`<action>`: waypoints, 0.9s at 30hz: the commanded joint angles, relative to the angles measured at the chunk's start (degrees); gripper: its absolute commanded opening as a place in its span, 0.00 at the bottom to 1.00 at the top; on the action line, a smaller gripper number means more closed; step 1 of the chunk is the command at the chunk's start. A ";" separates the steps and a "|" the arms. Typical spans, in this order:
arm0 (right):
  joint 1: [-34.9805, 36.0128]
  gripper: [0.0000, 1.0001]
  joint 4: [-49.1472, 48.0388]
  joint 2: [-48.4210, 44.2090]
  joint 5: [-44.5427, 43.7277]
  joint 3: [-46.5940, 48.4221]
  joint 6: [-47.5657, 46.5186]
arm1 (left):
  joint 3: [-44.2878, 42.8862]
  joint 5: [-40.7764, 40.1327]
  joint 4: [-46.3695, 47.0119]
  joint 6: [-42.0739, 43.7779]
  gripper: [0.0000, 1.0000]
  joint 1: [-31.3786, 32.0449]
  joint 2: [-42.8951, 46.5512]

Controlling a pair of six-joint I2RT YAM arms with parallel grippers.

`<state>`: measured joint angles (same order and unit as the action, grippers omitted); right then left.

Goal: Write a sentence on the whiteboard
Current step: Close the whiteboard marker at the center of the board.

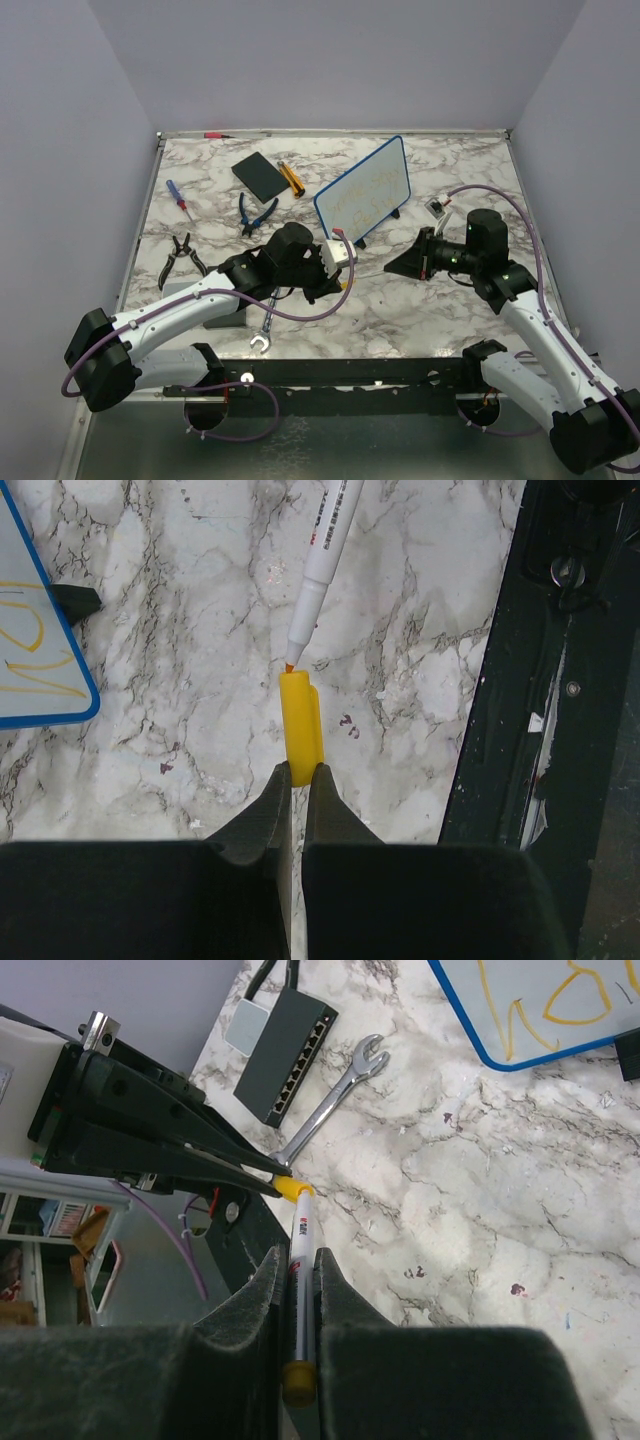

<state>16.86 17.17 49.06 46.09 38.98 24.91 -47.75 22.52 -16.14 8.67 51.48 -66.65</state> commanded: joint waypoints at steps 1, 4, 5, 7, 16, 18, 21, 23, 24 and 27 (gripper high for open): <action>-0.26 0.01 1.70 -0.39 2.48 1.02 -1.32 | 0.37 1.37 -0.25 0.76 0.00 0.11 1.12; -0.30 0.01 2.11 -0.27 3.16 1.10 -1.65 | 0.46 1.33 -0.24 0.78 0.00 0.12 1.26; -0.28 0.01 1.85 -0.24 3.51 1.04 -1.58 | 0.46 1.45 -0.24 0.74 0.00 0.11 1.20; -0.25 0.01 1.37 -0.11 4.54 1.01 -1.54 | 0.46 1.68 -0.25 0.75 0.00 0.18 1.09; -0.25 0.01 0.80 1.66 7.80 1.06 -2.05 | 0.33 3.03 -0.21 1.00 0.00 0.28 1.56; -0.25 0.01 0.70 1.98 8.26 1.10 -2.25 | 0.37 3.49 -0.14 1.08 0.00 0.28 1.90; -0.30 0.01 0.25 2.57 9.66 0.95 -2.35 | 0.46 4.77 -0.06 1.17 0.00 0.42 2.50; -0.26 0.01 0.23 3.15 10.48 0.99 -2.48 | 0.54 5.40 0.13 1.21 0.00 0.52 2.87; -0.26 0.01 0.23 3.32 10.92 0.98 -2.57 | 0.50 5.64 0.22 1.10 0.00 0.58 2.99; -0.25 0.01 -0.92 3.65 13.02 0.67 -2.01 | 0.46 5.78 0.34 1.00 0.00 0.61 3.31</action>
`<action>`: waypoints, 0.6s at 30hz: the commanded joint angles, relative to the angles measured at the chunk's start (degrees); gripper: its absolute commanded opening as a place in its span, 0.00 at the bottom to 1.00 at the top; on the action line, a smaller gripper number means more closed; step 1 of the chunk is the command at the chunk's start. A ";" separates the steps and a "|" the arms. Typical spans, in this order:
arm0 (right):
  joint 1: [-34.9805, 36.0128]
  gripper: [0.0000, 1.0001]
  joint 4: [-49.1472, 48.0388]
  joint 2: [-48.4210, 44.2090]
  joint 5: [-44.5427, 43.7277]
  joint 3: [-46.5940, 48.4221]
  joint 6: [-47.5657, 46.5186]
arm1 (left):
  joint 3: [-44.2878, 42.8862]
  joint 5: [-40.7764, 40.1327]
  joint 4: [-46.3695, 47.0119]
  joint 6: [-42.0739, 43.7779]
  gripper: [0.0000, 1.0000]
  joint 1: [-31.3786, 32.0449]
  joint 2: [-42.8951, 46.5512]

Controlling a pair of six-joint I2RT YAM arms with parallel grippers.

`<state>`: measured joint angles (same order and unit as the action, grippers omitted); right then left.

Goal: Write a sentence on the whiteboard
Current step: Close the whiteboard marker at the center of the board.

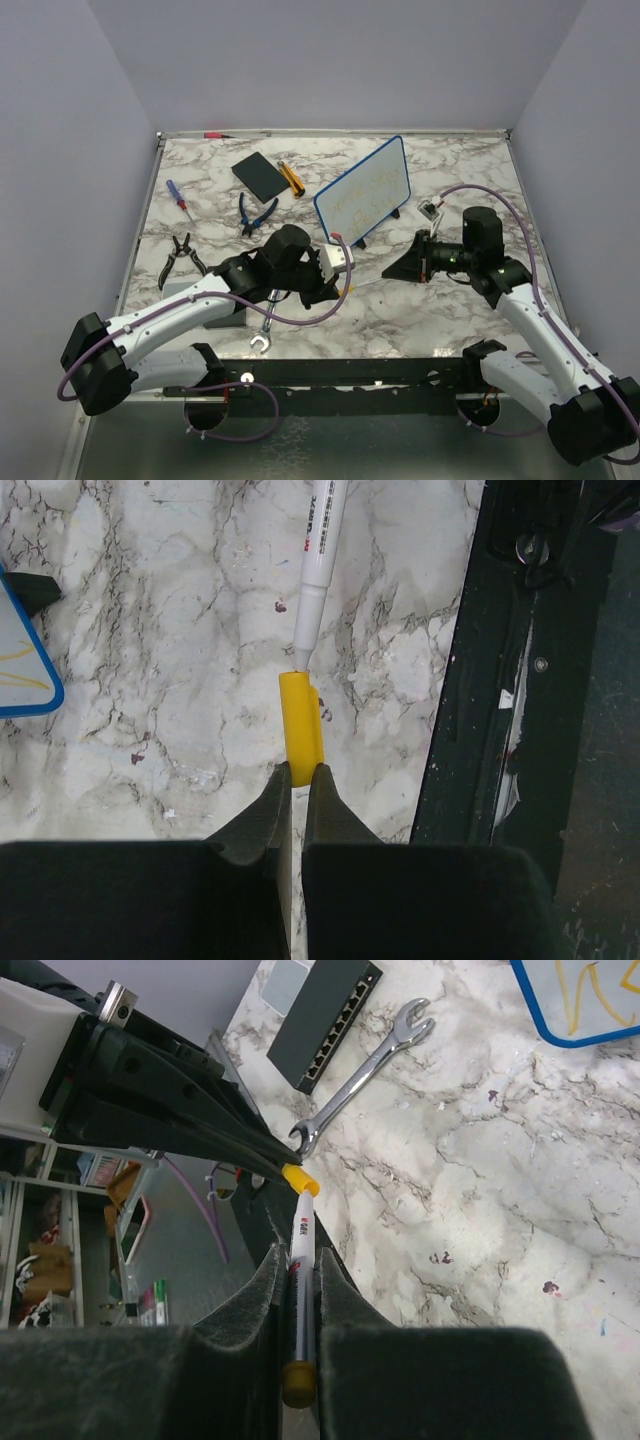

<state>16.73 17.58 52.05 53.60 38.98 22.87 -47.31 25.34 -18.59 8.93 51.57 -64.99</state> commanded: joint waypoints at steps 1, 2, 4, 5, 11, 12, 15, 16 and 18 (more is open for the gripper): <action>-0.12 0.01 -1.92 0.80 6.34 0.58 0.49 | 0.07 2.96 2.77 0.74 0.00 0.51 1.81; -0.12 0.01 -2.45 0.85 6.89 0.47 0.83 | 0.11 2.91 2.81 0.74 0.00 0.54 1.92; -0.13 0.01 -2.95 0.79 7.77 0.36 1.26 | 0.17 2.72 2.77 0.74 0.00 0.48 2.26; -0.17 0.01 -3.11 0.71 7.96 0.37 1.40 | 0.20 2.68 2.86 0.74 0.00 0.50 2.50; -0.73 0.01 -3.05 0.77 9.54 0.56 1.78 | 0.57 2.83 2.90 0.65 0.00 0.53 4.78; -0.81 0.01 -3.02 0.97 9.89 0.58 1.80 | 0.63 3.03 2.94 0.59 0.00 0.47 5.25; -0.93 0.01 -2.75 1.69 10.59 0.81 1.69 | 0.59 4.00 3.27 0.41 0.00 0.54 6.38; -0.92 0.01 -2.67 1.92 10.99 0.97 1.65 | 0.63 4.35 3.41 0.35 0.00 0.52 6.72; -0.91 0.01 -2.42 2.52 11.78 1.38 1.69 | 0.62 4.93 3.62 0.22 0.00 0.53 7.06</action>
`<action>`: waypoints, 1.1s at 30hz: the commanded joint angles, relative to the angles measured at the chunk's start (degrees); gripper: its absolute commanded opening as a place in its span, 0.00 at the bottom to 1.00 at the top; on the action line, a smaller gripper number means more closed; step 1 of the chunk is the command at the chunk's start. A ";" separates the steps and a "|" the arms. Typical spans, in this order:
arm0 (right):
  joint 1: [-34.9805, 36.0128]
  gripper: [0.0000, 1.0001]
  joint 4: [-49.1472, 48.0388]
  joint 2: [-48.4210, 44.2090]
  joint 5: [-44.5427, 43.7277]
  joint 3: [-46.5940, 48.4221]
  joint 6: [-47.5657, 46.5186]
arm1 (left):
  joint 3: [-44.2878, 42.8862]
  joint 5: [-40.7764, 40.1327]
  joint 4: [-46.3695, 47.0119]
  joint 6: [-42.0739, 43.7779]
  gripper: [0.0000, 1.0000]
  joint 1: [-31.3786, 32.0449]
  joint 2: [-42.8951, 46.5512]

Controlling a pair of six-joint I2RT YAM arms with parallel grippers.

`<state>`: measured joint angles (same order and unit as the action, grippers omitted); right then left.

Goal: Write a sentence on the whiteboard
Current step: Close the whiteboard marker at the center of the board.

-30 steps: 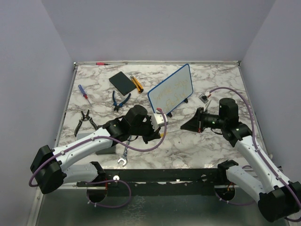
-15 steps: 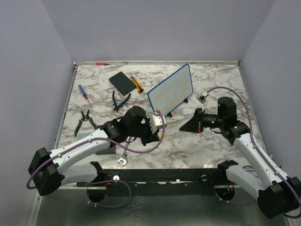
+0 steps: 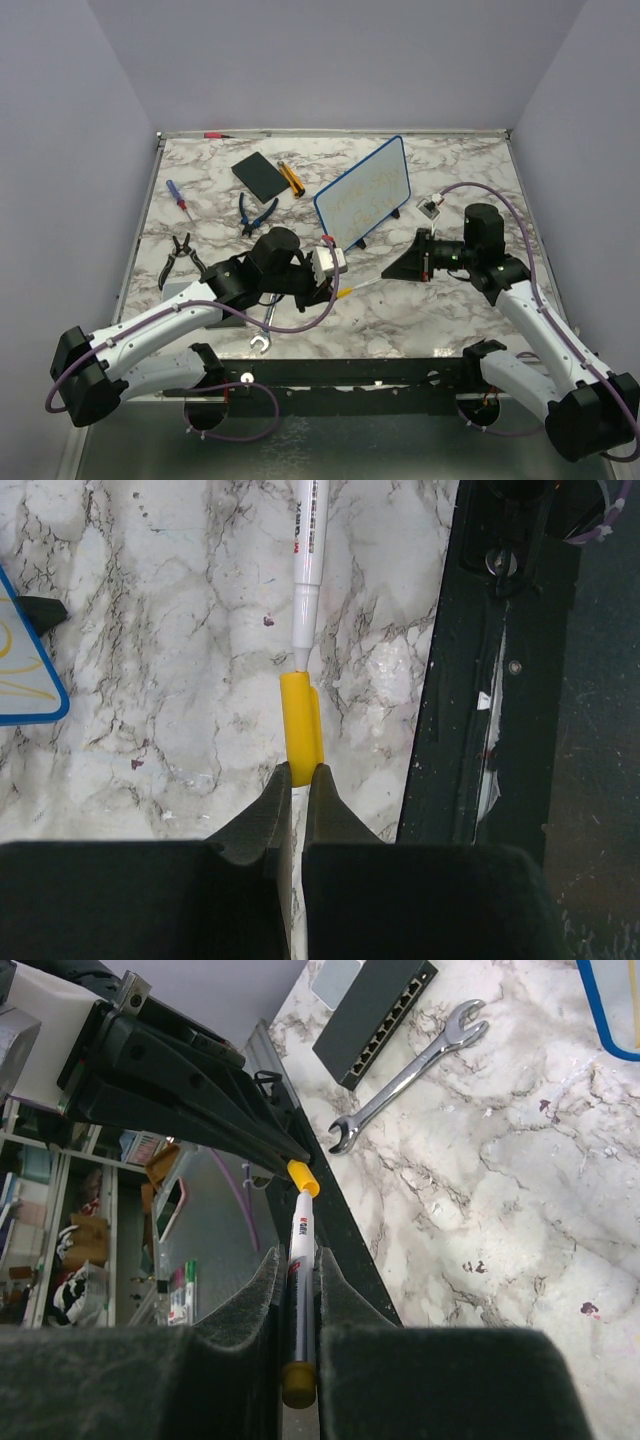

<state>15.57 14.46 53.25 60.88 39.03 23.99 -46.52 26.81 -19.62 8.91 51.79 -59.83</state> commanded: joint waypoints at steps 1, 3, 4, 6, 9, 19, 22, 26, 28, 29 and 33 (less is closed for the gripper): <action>0.18 0.01 0.82 1.59 4.98 1.59 0.54 | -0.26 3.65 4.72 0.30 0.00 0.32 1.91; 0.25 0.01 0.83 1.95 6.16 1.94 0.47 | -0.45 3.62 4.93 0.30 0.00 0.32 1.91; 0.25 0.01 0.82 2.01 6.45 2.09 0.51 | -0.54 3.54 5.00 0.30 0.00 0.33 1.91; 0.25 0.02 0.62 2.08 6.81 2.20 0.67 | -0.74 3.41 5.24 0.16 0.00 0.35 1.92; 0.25 0.02 0.24 2.02 7.05 2.12 0.93 | -0.63 3.08 5.71 -0.09 0.00 0.28 2.07; 0.23 0.02 -0.92 3.32 7.60 0.95 1.71 | 0.60 3.88 8.94 -1.67 0.00 0.36 3.76; 0.22 0.02 -1.21 4.27 7.58 0.96 1.99 | 0.71 4.13 9.55 -1.90 0.00 0.39 3.76; 0.24 0.02 -2.14 5.13 7.64 0.99 3.26 | 0.93 4.03 10.63 -2.47 0.00 0.36 3.67; 0.25 0.02 -2.65 5.56 7.31 0.86 4.23 | 1.12 3.96 11.11 -2.80 0.00 0.37 3.76; 0.25 0.02 -2.84 5.84 7.49 0.79 4.42 | 1.23 3.89 11.40 -2.97 0.00 0.37 3.80; 0.25 0.02 -3.56 6.61 7.12 0.26 5.78 | 1.93 3.03 12.58 -3.51 0.00 0.37 4.26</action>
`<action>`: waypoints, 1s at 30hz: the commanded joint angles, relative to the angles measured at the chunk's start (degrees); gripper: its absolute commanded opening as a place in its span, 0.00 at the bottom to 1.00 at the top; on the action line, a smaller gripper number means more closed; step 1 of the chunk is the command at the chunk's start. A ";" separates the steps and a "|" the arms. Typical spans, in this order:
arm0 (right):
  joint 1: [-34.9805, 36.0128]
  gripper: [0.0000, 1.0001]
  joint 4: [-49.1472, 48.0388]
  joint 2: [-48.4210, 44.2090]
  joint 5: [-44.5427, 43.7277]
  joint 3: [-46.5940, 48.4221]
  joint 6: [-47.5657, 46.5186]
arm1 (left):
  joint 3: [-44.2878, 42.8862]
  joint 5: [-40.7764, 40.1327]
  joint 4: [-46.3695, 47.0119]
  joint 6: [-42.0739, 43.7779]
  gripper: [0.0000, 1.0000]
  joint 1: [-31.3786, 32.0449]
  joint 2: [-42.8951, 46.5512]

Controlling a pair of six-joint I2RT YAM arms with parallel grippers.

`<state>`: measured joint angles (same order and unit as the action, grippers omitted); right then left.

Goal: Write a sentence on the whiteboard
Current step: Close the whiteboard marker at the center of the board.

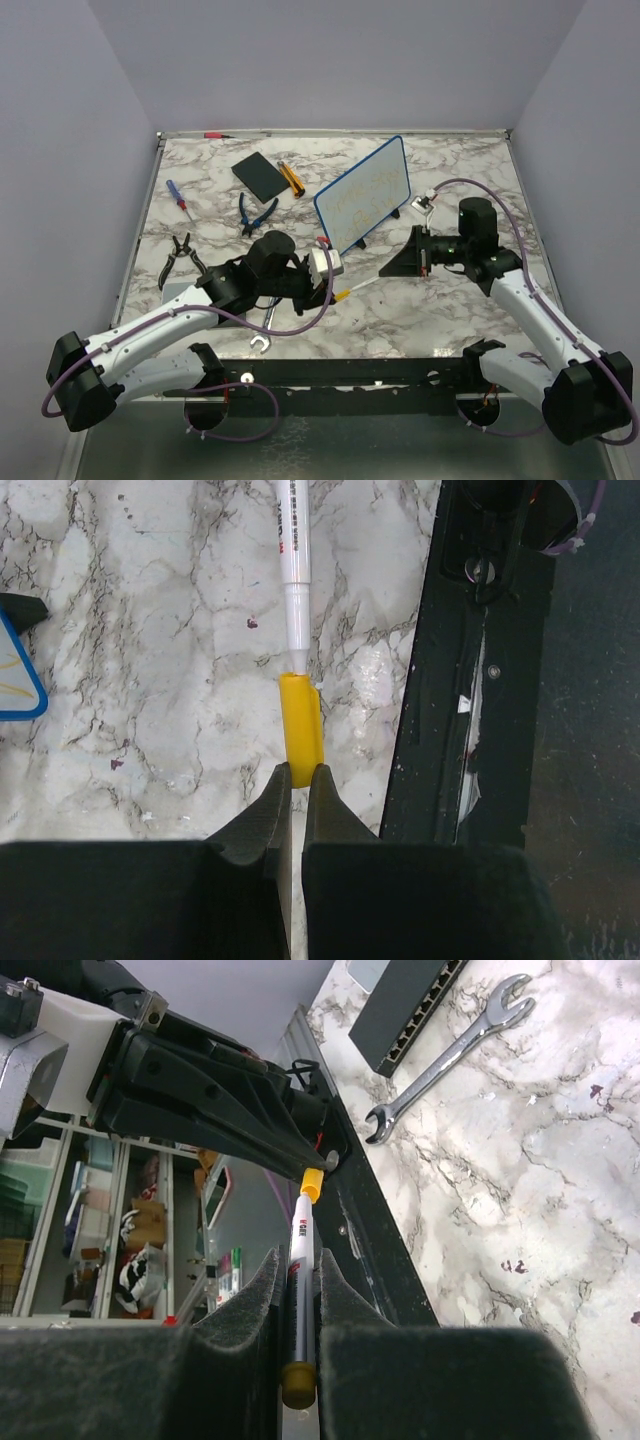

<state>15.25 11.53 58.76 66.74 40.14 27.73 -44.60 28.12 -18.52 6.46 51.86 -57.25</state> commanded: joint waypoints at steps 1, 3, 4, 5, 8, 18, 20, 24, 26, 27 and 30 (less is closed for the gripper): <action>0.57 0.02 -0.63 1.35 0.77 -1.00 2.48 | 0.18 1.49 11.73 -1.23 0.00 0.29 1.87; 0.58 0.02 -0.54 2.12 0.27 -1.19 3.06 | 0.61 1.18 12.47 -1.71 0.00 0.29 2.16; 0.53 0.02 -0.86 2.47 0.25 -1.40 3.49 | 0.91 1.08 12.91 -1.98 0.00 0.27 2.29; 0.57 0.01 -1.37 2.62 0.23 -1.66 4.16 | 1.18 0.88 13.37 -2.29 0.00 0.31 2.43; 0.58 0.01 -1.38 3.78 -0.23 -1.93 5.00 | 1.81 -0.52 14.29 -3.14 0.00 0.31 3.01; 0.57 0.01 -3.52 4.49 -0.37 -2.50 6.34 | 2.42 -2.96 16.08 -4.58 0.00 0.37 3.34; 0.58 0.01 -5.27 4.15 -0.60 -3.07 7.43 | 2.30 -3.62 16.59 -5.15 0.00 0.34 3.21; 0.53 0.01 -7.16 3.69 -1.20 -4.39 8.82 | 2.32 -5.15 17.59 -6.22 0.00 0.39 2.73; 0.53 0.01 -9.43 3.28 -1.01 -5.49 10.58 | 2.32 -5.27 18.21 -6.99 0.00 0.40 2.35; 0.56 0.01 -10.65 3.08 -0.88 -6.11 11.46 | 2.32 -5.27 18.25 -7.74 0.00 0.37 2.26; 0.65 0.01 -13.52 2.37 -0.88 -7.31 13.23 | 2.32 -5.78 18.35 -8.32 0.00 0.40 1.93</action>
<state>15.29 1.52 62.13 67.02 35.59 38.65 -41.50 24.62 -9.93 0.30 52.05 -55.51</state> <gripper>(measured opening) 0.104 0.017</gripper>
